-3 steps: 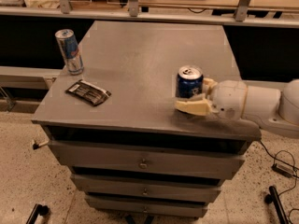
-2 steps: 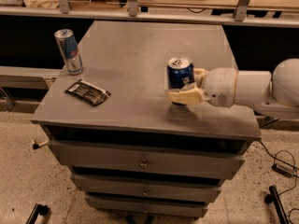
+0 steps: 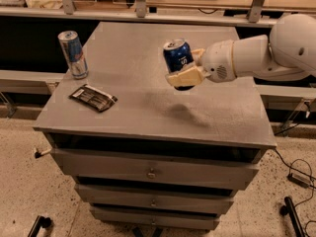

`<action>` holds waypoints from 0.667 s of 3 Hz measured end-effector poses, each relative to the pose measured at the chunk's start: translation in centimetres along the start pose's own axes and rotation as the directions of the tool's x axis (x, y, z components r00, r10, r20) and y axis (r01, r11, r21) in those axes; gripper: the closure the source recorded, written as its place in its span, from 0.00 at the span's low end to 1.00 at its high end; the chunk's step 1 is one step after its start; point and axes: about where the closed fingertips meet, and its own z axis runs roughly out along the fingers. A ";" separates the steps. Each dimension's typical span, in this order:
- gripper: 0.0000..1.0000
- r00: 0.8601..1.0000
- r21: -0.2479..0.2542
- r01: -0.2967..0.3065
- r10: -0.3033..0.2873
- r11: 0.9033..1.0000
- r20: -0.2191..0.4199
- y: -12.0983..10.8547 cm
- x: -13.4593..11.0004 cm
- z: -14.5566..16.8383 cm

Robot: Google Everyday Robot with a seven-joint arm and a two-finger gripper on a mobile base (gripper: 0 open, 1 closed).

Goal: Pick pepsi can

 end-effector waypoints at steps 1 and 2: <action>1.00 0.998 0.011 -0.030 0.030 0.999 0.054 -0.9 0.0 0.7; 1.00 0.991 0.019 -0.043 0.040 0.999 0.126 -1.6 -0.8 1.4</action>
Offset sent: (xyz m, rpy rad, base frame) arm 0.0359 0.0102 0.0105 0.2171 -0.0501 -0.0486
